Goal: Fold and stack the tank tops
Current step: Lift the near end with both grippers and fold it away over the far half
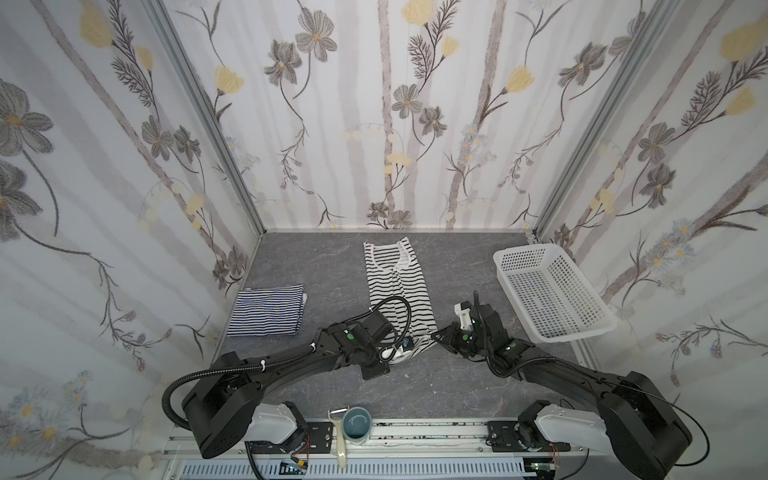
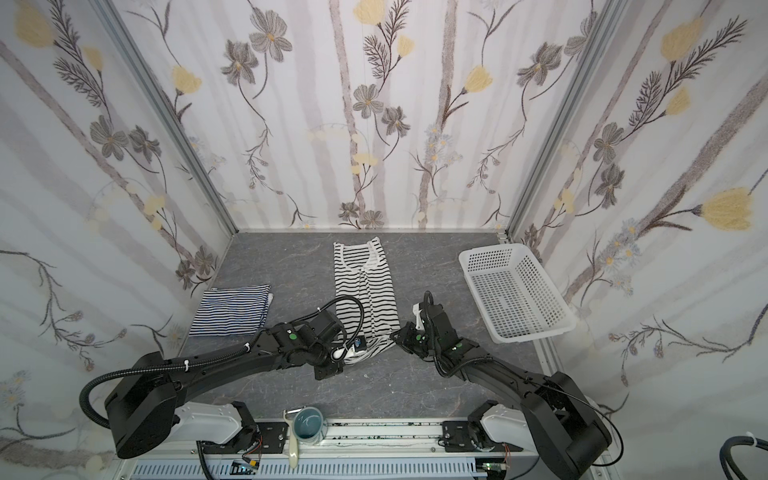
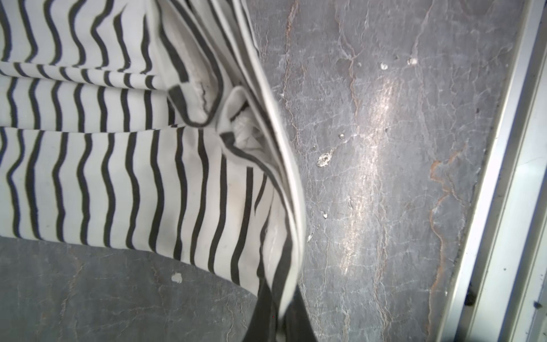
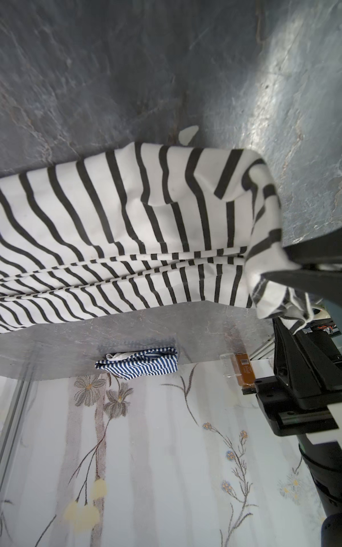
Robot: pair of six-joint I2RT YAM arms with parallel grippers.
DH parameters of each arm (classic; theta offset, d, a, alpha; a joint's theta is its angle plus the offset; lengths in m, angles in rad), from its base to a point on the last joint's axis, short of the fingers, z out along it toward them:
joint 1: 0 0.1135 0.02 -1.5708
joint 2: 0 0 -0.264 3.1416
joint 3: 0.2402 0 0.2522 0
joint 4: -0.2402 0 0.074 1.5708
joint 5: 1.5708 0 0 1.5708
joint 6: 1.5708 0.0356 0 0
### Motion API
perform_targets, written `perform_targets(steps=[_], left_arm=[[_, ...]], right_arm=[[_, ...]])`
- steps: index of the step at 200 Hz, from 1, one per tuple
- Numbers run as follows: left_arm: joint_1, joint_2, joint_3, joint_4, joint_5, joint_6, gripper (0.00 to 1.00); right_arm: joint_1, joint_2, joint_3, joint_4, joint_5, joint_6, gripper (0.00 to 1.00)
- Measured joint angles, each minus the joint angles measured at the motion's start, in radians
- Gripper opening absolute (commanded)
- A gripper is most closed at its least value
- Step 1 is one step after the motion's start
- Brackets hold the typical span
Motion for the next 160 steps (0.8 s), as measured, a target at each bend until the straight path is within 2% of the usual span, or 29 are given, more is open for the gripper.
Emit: perform_targets(steps=[32, 67, 117, 160], left_arm=[[0.051, 0.0, 0.057, -0.025, -0.027, 0.01, 0.0], [0.151, 0.04, 0.167, -0.037, -0.071, 0.051, 0.0], [0.295, 0.171, 0.369, -0.042, -0.074, 0.111, 0.0], [0.381, 0.346, 0.57, -0.039, -0.024, 0.113, 0.0]], right_arm=[[-0.016, -0.012, 0.087, -0.058, -0.007, -0.031, 0.0], [-0.056, 0.033, 0.206, -0.114, -0.013, -0.069, 0.0], [-0.108, 0.207, 0.48, -0.177, -0.056, -0.145, 0.0], [-0.152, 0.436, 0.687, -0.207, -0.087, -0.187, 0.0]])
